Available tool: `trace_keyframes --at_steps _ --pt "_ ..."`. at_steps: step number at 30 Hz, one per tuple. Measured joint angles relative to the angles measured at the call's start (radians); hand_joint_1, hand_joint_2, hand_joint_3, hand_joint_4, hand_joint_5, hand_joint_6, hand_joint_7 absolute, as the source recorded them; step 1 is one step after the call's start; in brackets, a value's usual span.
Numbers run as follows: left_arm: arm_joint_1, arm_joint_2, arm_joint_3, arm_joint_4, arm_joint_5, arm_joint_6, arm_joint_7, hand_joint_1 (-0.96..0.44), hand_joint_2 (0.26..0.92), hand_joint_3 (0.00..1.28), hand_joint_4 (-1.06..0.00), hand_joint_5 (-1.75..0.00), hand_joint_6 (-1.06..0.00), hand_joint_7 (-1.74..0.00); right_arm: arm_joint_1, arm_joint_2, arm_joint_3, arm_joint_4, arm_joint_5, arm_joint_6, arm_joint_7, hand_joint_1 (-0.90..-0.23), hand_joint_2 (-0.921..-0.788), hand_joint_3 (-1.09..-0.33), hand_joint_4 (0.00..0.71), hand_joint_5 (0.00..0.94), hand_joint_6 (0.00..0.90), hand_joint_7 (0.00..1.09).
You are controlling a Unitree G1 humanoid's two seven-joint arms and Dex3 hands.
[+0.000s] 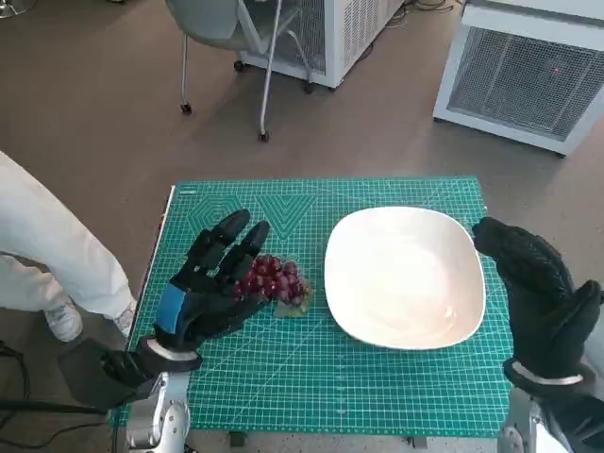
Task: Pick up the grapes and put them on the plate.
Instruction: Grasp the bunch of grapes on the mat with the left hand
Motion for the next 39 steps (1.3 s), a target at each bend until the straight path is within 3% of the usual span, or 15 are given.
trace_keyframes --at_steps 26,32,39 --pt "-0.002 0.009 0.001 0.005 0.015 -0.003 0.007 -0.18 0.921 0.12 -0.3 0.0 -0.22 -0.4 -0.003 0.0 0.002 0.006 0.0 -0.005 0.002 -0.479 -0.921 -0.535 0.526 0.0 0.184 0.58" --pt "-0.005 0.047 -0.008 0.008 0.182 -0.072 0.089 -0.2 0.914 0.07 -0.26 0.0 -0.21 -0.29 -0.005 0.0 0.002 0.007 0.0 -0.006 0.002 -0.479 -0.921 -0.535 0.526 0.0 0.183 0.58" --pt "-0.008 0.129 -0.031 -0.016 0.472 -0.079 0.223 -0.22 0.817 0.01 -0.06 0.0 -0.18 -0.08 -0.009 0.0 0.001 0.007 0.0 -0.012 0.002 -0.482 -0.921 -0.535 0.525 0.0 0.182 0.58"
